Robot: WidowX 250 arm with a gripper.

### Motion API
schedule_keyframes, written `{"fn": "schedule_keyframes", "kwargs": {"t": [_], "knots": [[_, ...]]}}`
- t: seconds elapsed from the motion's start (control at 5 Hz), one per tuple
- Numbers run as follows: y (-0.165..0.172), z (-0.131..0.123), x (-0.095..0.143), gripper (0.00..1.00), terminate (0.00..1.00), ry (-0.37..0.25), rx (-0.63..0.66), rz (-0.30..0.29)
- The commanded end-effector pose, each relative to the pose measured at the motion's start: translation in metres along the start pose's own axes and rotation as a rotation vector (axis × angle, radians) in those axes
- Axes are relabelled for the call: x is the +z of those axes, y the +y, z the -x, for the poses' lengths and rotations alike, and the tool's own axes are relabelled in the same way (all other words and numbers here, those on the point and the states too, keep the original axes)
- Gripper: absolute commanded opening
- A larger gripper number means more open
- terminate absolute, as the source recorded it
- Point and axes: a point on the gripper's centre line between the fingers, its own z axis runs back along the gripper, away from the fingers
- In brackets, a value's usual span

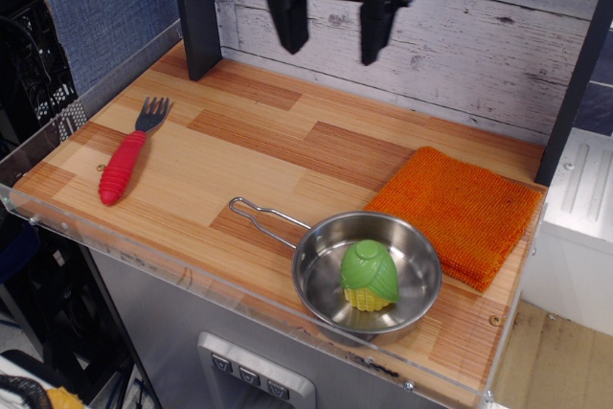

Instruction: Place the red handled utensil on the orange cloth.

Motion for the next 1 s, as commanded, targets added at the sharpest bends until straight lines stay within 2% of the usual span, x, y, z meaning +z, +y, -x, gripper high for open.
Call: {"fn": "schedule_keyframes", "kwargs": {"t": [0.0,0.2,0.4,0.6,0.8], "knots": [[0.076,-0.007,0.003,1.00,0.00,-0.090,-0.042,-0.055],[0.119,0.016,-0.002,1.00,0.00,-0.081,-0.038,-0.094],[0.148,0.045,-0.006,1.00,0.00,-0.065,-0.030,-0.109],[0.167,0.065,-0.013,1.00,0.00,-0.048,-0.005,-0.116],[0.179,0.075,-0.023,1.00,0.00,-0.045,0.048,-0.159]]}}
